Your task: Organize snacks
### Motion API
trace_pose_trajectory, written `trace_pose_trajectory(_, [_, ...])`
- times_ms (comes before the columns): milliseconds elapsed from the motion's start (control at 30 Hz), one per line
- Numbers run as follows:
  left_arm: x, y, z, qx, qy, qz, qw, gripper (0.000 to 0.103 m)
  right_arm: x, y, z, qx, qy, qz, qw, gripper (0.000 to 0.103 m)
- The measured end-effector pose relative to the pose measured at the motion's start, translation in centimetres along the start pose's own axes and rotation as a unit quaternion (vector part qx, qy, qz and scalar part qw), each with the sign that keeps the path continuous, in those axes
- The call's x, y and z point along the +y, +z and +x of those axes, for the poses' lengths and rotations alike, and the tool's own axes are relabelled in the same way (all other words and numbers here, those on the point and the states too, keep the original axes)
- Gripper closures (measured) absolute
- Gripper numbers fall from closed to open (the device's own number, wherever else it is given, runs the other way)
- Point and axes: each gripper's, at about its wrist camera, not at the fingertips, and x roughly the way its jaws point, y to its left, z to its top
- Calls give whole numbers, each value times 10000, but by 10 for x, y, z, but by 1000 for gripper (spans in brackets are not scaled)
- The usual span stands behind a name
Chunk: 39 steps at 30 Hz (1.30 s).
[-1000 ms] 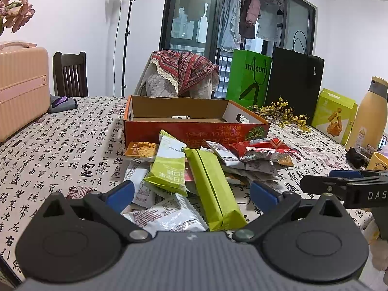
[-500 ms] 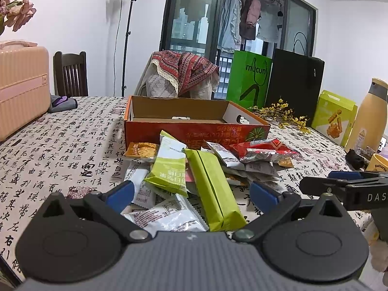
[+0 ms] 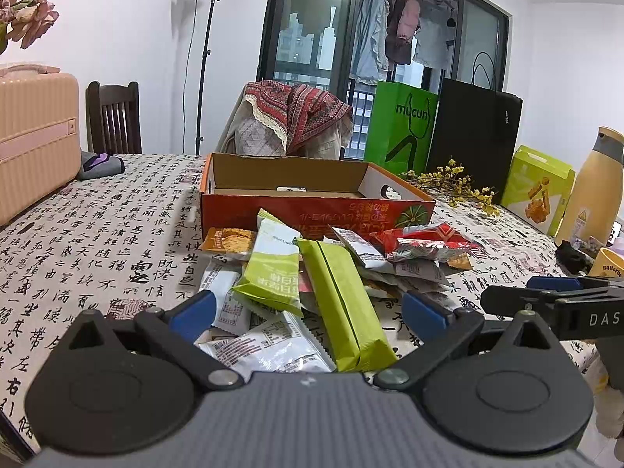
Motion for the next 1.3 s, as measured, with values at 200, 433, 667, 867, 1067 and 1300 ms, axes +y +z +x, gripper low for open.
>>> trace_pose_trajectory(200, [0, 0, 0, -3, -17, -6, 10000, 0, 0, 0, 0, -3, 0, 3, 10000, 0])
trace_pose_trajectory(433, [0, 0, 0, -5, -14, -6, 10000, 0, 0, 0, 0, -3, 2, 3, 10000, 0])
trace_pose_trajectory(667, [-1, 0, 0, -2, -11, -7, 10000, 0, 0, -1, 0, 2, -6, 3, 10000, 0])
trace_pose_trajectory(867, [0, 1, 0, 2, -23, -15, 10000, 0, -1, -1, 2, 14, 9, 7, 10000, 0])
trace_pose_trajectory(1067, [2, 1, 1, 20, -22, -47, 10000, 0, -1, 0, 5, 47, 11, 16, 10000, 0])
trace_pose_trajectory(1300, [9, 0, 1, 42, -56, -139, 9999, 0, 1, 0, 10, 69, 158, 52, 9998, 0])
